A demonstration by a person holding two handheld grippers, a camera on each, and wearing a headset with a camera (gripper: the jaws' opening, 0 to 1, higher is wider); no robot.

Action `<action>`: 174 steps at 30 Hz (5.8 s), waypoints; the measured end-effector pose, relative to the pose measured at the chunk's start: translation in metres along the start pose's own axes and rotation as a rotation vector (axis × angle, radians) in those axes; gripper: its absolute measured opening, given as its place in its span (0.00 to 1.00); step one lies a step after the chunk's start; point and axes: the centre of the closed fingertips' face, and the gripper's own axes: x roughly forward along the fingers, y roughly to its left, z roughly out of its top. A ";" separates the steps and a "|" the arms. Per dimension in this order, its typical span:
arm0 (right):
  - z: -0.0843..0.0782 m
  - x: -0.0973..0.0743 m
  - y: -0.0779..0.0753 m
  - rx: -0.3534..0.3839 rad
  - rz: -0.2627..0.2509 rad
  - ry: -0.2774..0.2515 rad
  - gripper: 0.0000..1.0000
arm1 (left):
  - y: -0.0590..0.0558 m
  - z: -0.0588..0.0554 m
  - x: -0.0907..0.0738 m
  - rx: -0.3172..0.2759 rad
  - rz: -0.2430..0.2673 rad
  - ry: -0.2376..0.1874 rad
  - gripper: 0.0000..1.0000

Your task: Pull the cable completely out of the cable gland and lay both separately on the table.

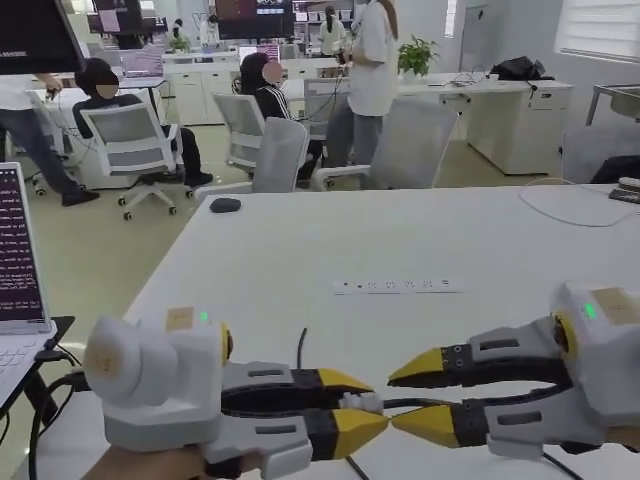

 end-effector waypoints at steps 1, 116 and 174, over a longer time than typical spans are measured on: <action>-0.001 0.001 0.000 0.004 -0.001 -0.002 0.13 | -0.001 0.000 0.000 -0.009 -0.005 -0.005 0.17; -0.026 0.019 -0.006 0.028 -0.026 0.088 0.03 | 0.015 -0.007 -0.027 -0.069 0.013 -0.033 0.17; -0.229 0.088 -0.007 0.367 -0.005 0.388 0.06 | 0.023 -0.035 -0.092 -0.174 0.255 -0.025 0.17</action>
